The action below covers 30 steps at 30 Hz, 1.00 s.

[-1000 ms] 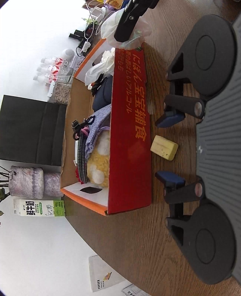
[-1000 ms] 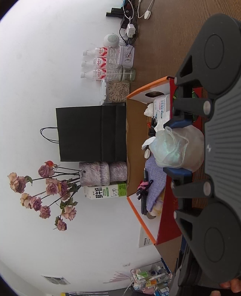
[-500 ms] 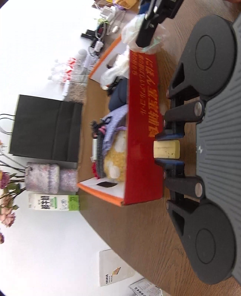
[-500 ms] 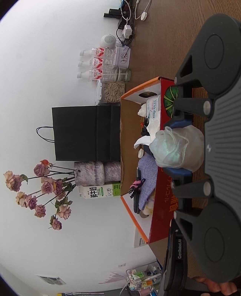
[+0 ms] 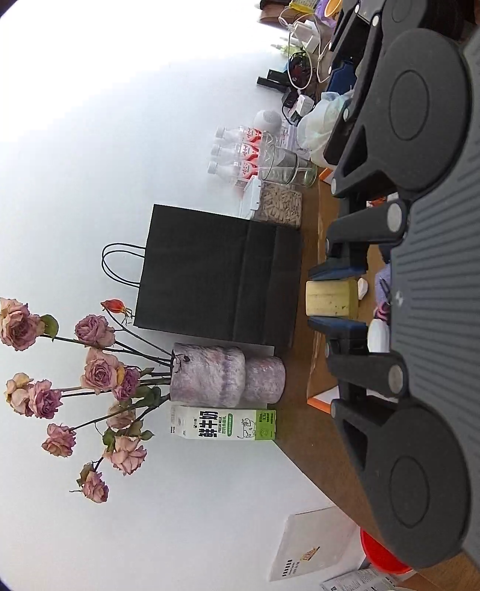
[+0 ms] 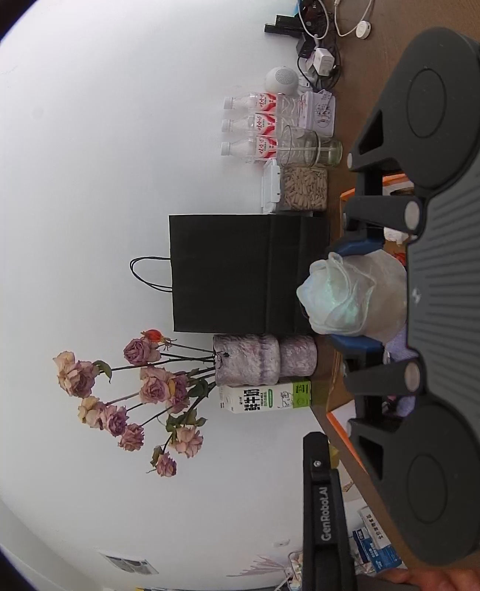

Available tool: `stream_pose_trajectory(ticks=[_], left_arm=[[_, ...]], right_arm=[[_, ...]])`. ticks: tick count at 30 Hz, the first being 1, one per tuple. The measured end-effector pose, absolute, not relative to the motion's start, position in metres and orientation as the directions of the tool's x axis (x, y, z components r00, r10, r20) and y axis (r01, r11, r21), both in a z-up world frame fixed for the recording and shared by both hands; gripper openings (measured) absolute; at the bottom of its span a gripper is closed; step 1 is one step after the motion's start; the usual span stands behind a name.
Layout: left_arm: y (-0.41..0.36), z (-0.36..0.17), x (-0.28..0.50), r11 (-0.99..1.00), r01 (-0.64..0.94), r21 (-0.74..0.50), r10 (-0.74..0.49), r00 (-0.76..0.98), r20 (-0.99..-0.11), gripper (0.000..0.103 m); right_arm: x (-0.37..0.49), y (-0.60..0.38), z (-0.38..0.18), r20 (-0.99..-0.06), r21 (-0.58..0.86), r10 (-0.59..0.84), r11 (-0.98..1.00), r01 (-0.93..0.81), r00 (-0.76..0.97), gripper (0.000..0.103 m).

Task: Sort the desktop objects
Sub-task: 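Carry the soap bar and plastic bag into the box and open both tools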

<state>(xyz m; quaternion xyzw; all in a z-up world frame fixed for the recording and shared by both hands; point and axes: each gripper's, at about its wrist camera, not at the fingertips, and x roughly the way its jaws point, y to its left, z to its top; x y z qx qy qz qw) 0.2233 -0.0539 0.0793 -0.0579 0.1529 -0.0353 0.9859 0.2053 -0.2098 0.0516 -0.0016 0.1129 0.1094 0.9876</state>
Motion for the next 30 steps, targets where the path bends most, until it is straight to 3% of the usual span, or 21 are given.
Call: stream_pose_trajectory(ticks=[11,13,14,15,17,20,30], left_arm=[[-0.058,0.031,0.286,0.997,-0.013,-0.072,-0.015,0.927,-0.375,0.021],[-0.057,0.032,0.282,0.997,-0.026,-0.072,-0.002,0.933,-0.36,0.024],[-0.056,0.033,0.28,0.997,-0.038,-0.069,0.011,0.936,-0.353,0.04],[-0.056,0.034,0.277,0.996,-0.052,-0.066,0.026,0.938,-0.346,0.07],[-0.055,0.037,0.268,0.995,-0.075,-0.062,0.053,0.953,-0.299,0.103],[-0.055,0.043,0.258,0.994,-0.099,-0.054,0.082,0.964,-0.251,0.103],[-0.039,0.037,0.257,0.986,-0.118,-0.118,0.077,0.949,-0.306,0.103]], right_arm=[[0.277,-0.211,0.007,-0.327,0.084,0.201,0.979,-0.184,0.923,0.041],[0.275,-0.21,0.003,-0.328,0.074,0.191,0.982,-0.176,0.925,0.047],[0.274,-0.21,0.003,-0.326,0.072,0.187,0.982,-0.173,0.927,0.055],[0.272,-0.211,0.002,-0.322,0.072,0.184,0.983,-0.17,0.929,0.073],[0.267,-0.211,0.002,-0.312,0.062,0.171,0.985,-0.16,0.935,0.099],[0.258,-0.211,0.005,-0.278,0.032,0.138,0.99,-0.134,0.951,0.103],[0.245,-0.217,0.008,-0.268,0.066,0.151,0.988,-0.138,0.952,0.103]])
